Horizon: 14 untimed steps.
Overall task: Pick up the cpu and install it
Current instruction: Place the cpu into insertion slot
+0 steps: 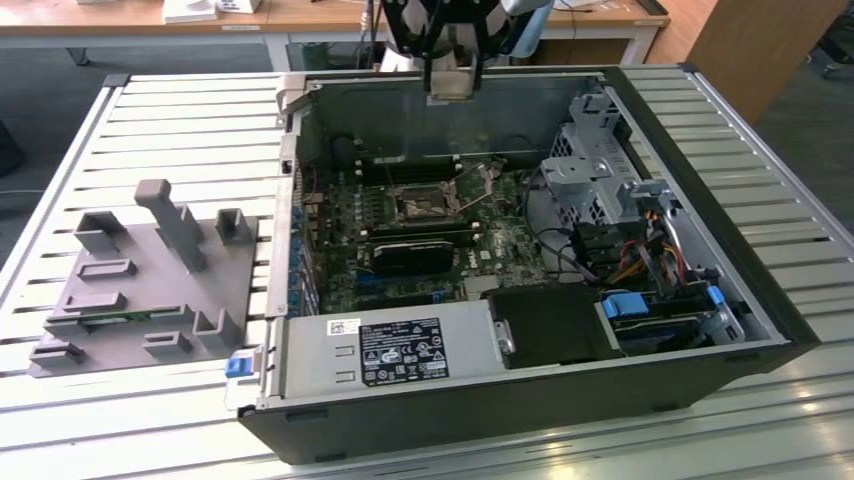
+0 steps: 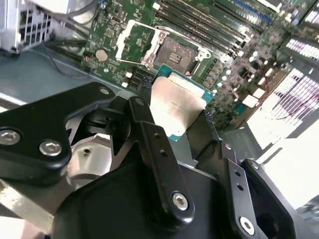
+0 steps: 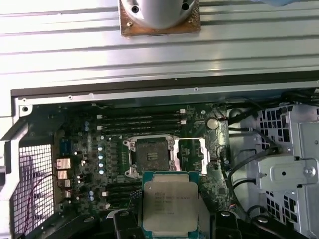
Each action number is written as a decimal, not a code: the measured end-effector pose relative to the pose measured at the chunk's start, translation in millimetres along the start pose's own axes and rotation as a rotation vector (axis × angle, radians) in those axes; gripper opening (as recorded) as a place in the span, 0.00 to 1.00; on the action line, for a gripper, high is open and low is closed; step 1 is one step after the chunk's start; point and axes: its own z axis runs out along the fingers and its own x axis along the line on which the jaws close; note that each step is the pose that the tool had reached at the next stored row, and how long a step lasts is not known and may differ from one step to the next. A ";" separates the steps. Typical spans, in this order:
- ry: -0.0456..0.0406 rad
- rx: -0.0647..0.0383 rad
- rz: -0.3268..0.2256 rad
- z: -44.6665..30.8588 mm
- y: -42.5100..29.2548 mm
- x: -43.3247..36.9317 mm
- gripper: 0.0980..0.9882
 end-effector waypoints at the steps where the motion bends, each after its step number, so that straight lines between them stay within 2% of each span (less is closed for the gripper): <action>1: -0.0013 0.000 0.018 0.3 0.0 0.0 0.49; 14: -0.0181 0.004 0.254 5.1 -0.4 0.1 0.49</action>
